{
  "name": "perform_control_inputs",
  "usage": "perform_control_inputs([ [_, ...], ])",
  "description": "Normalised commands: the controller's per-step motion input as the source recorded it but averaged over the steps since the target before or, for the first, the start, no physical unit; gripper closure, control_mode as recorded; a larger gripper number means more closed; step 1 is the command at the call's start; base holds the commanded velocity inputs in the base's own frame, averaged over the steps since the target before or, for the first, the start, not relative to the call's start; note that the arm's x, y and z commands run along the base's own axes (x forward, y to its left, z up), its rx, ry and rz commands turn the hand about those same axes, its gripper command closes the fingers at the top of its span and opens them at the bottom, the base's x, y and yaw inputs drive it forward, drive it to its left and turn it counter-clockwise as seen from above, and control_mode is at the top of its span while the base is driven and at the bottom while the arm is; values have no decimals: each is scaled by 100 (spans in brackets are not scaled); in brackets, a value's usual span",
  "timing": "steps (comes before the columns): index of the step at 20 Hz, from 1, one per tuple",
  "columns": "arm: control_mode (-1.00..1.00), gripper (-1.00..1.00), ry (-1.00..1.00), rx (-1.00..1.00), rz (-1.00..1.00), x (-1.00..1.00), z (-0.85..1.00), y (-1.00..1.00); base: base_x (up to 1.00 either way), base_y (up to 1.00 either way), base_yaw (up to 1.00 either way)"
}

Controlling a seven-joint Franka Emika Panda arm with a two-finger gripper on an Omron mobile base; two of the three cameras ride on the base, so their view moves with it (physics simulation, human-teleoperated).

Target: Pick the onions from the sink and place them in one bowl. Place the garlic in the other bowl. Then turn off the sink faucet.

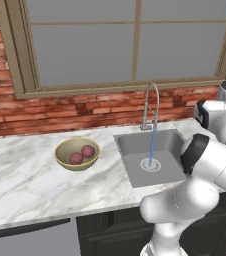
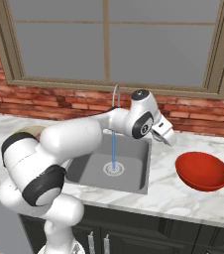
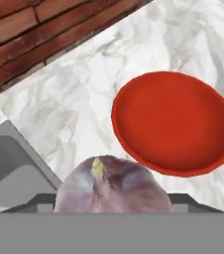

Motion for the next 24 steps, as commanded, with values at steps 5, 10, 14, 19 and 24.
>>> perform_control_inputs([
  [5, -100, 100, 0, 0, 0, -6, 0, -24, 0, 0, 0],
  [10, -100, 100, 4, 0, -4, -24, 0, -10, 0, 0, 0],
  [14, -100, 100, 2, 0, -3, -7, -4, -8, 0, 0, 0],
  [19, -100, 100, 0, 0, 0, 1, -27, -22, 0, 0, 0],
  [24, -100, 100, 0, 2, 0, 0, -26, -39, 0, 0, 0],
])
